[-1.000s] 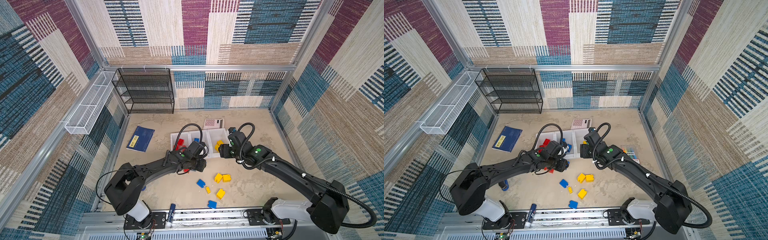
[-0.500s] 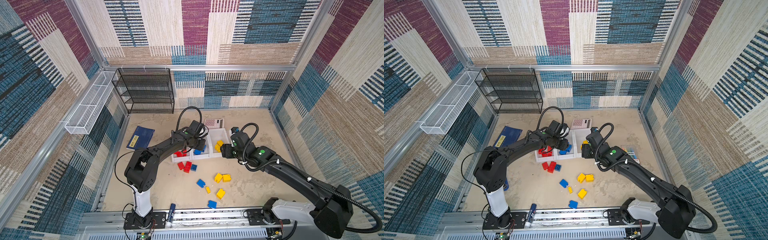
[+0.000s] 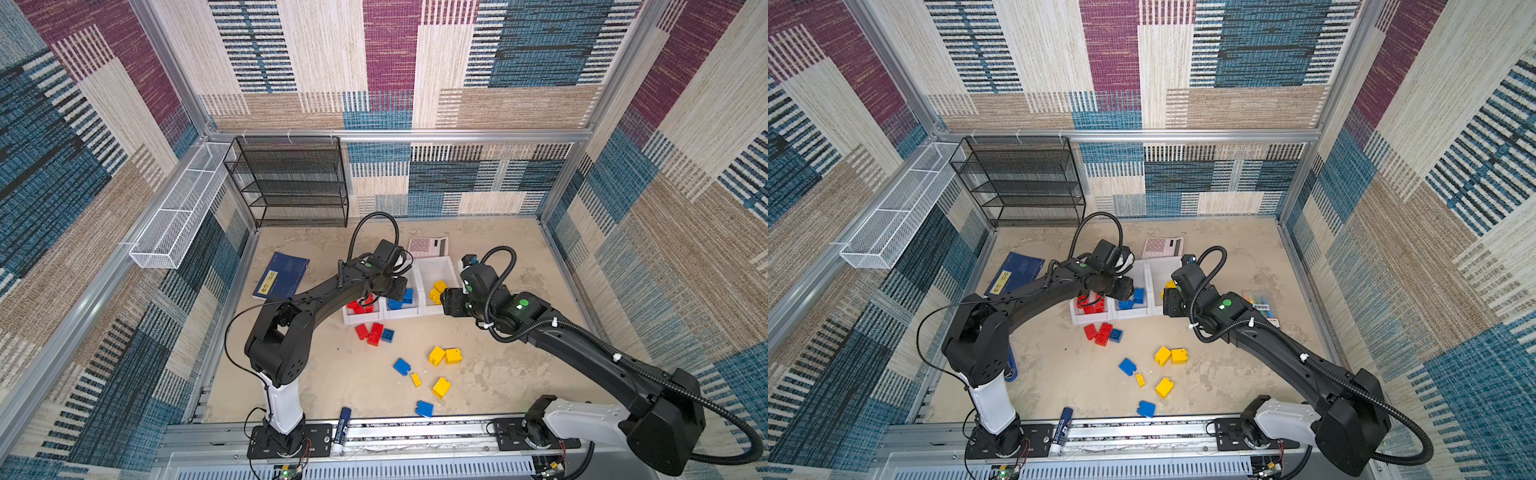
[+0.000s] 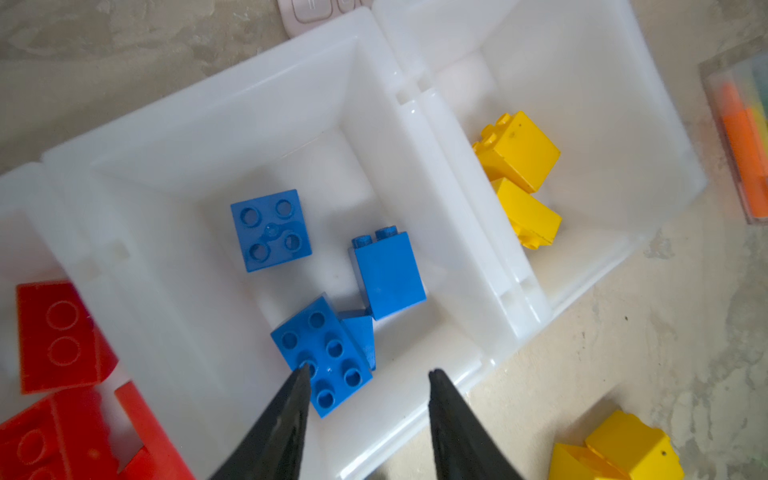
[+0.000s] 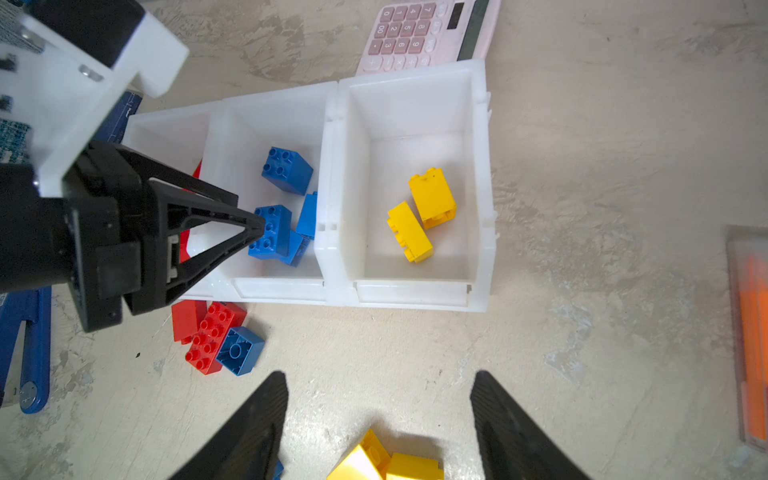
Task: Sort the legos into containers by color
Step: 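Carry the blue brick with the left gripper into the middle compartment and release, then lower the right gripper onto a yellow brick while the left withdraws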
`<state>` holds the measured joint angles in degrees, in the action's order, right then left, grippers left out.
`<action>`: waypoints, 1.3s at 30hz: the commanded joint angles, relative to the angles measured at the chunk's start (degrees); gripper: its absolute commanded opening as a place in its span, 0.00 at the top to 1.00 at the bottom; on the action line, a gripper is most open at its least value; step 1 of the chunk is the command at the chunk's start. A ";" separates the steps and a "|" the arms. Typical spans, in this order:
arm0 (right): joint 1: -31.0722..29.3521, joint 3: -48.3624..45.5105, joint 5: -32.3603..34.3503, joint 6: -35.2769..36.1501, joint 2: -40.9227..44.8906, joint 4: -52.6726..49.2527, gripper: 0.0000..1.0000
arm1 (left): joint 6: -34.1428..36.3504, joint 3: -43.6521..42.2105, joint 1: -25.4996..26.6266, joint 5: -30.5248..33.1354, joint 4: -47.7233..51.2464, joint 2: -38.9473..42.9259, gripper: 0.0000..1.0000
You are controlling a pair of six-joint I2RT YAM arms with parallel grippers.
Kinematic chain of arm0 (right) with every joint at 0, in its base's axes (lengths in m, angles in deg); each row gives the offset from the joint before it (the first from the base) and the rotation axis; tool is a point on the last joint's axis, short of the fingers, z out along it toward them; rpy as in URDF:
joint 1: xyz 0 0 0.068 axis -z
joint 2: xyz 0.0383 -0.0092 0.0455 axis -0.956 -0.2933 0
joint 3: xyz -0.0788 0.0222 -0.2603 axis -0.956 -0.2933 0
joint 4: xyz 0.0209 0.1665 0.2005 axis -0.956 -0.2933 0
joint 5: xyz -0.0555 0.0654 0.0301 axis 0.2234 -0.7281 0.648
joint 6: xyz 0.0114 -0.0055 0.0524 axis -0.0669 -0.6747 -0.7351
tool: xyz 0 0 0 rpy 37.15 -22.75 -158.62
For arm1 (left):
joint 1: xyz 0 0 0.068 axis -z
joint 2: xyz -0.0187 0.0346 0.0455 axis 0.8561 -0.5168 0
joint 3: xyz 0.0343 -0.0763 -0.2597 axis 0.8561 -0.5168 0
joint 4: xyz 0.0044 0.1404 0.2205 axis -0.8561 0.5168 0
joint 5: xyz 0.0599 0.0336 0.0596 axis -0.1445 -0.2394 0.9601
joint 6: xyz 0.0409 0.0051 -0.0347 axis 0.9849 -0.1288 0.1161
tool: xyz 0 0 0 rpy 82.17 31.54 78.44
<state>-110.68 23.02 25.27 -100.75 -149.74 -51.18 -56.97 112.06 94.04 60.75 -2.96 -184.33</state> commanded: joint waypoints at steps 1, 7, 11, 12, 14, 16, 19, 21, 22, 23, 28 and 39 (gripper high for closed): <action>0.03 -0.52 -0.30 -0.54 0.22 0.42 0.27 | -0.94 -1.64 -0.07 0.88 -0.56 2.70 0.50; 0.03 -4.92 -4.01 -1.06 0.14 -1.53 0.28 | -2.17 -7.41 -0.12 4.03 -0.79 11.05 0.50; -0.06 -9.79 -7.21 -3.17 0.77 -2.64 0.30 | -4.58 -14.99 -0.81 6.42 -2.07 18.27 0.49; -0.14 -10.80 -7.45 -3.79 0.85 -3.21 0.30 | -5.44 -17.15 -1.00 6.93 -2.39 20.16 0.49; -0.39 -12.22 -7.12 -5.13 1.06 -4.62 0.30 | -7.15 -20.85 -1.39 7.71 -2.78 23.43 0.48; -0.47 -13.32 -6.93 -6.49 1.79 -5.31 0.30 | -8.32 -24.42 -1.71 7.96 -3.34 26.42 0.48; -0.84 -14.30 -6.93 -7.93 2.99 -5.52 0.30 | -9.09 -28.13 -1.85 8.04 -3.65 30.04 0.47; -1.12 -14.67 -7.23 -8.13 2.93 -5.69 0.30 | -9.51 -29.55 -1.90 8.45 -3.32 31.58 0.47; -1.27 -15.01 -7.63 -8.09 2.67 -5.76 0.30 | -9.69 -30.09 -1.93 8.70 -3.15 32.18 0.47; -1.60 -15.23 -8.38 -7.98 2.31 -5.70 0.30 | -9.88 -30.60 -1.96 8.92 -3.06 32.70 0.47; -5.33 -18.16 -10.15 -8.42 2.54 -7.60 0.30 | -10.56 -31.02 -1.98 9.63 -2.15 33.88 0.47; -7.20 -19.07 -12.29 -7.24 2.35 -5.62 0.30 | -14.22 -33.09 -1.94 8.76 -3.11 34.48 0.47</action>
<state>-117.87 3.15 13.22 -108.68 -146.55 -58.08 -69.29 79.23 92.12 69.58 -5.08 -150.34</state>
